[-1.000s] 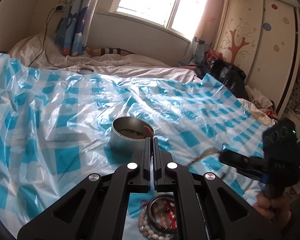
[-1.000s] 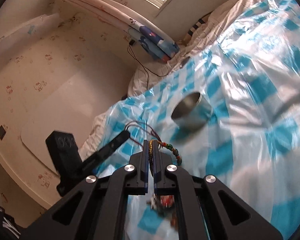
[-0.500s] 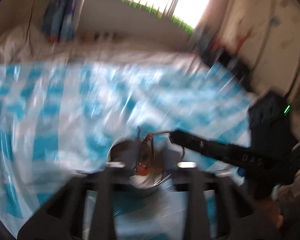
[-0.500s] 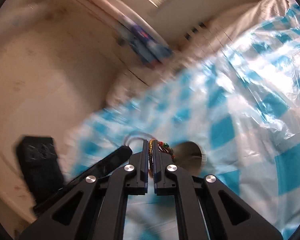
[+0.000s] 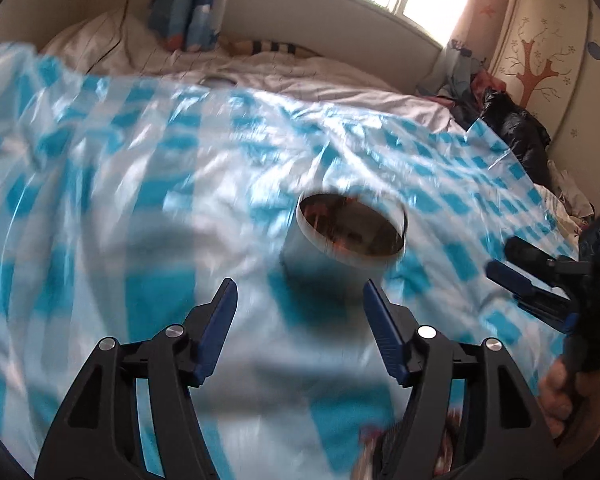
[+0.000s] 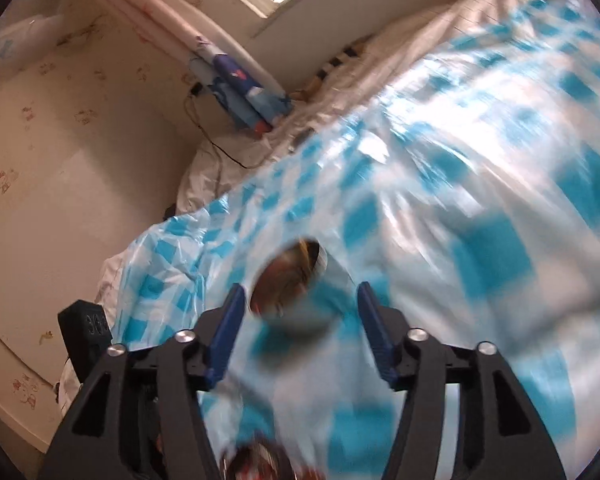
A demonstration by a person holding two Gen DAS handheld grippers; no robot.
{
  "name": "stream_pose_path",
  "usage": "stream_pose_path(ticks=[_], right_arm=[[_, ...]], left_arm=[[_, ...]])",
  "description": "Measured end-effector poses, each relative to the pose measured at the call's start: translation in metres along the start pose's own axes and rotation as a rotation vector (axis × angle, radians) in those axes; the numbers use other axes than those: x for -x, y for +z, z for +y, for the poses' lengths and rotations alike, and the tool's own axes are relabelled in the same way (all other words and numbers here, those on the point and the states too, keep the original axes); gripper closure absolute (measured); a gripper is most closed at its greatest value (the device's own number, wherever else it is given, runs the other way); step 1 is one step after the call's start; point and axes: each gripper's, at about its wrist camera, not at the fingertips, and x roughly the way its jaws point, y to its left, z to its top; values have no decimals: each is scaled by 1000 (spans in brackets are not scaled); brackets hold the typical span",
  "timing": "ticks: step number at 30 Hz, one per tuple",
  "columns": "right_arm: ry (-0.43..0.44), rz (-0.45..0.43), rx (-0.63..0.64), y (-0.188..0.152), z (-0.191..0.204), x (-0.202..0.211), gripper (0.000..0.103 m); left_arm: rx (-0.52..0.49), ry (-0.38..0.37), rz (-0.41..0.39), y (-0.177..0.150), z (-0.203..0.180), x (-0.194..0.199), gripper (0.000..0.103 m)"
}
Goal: Organize jewelry
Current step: 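Carry both held bracelets over the silver tin and open both grippers, then return the left gripper to the pile and grasp a thin silver bangle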
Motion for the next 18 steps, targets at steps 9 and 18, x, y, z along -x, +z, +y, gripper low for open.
stream_pose_path(ticks=[9, 18], right_arm=[[20, 32, -153, -48, -26, 38, 42], [107, 76, -177, -55, -17, 37, 34]], left_arm=[[39, 27, -5, -89, -12, 39, 39], [-71, 99, 21, -98, -34, 70, 36]])
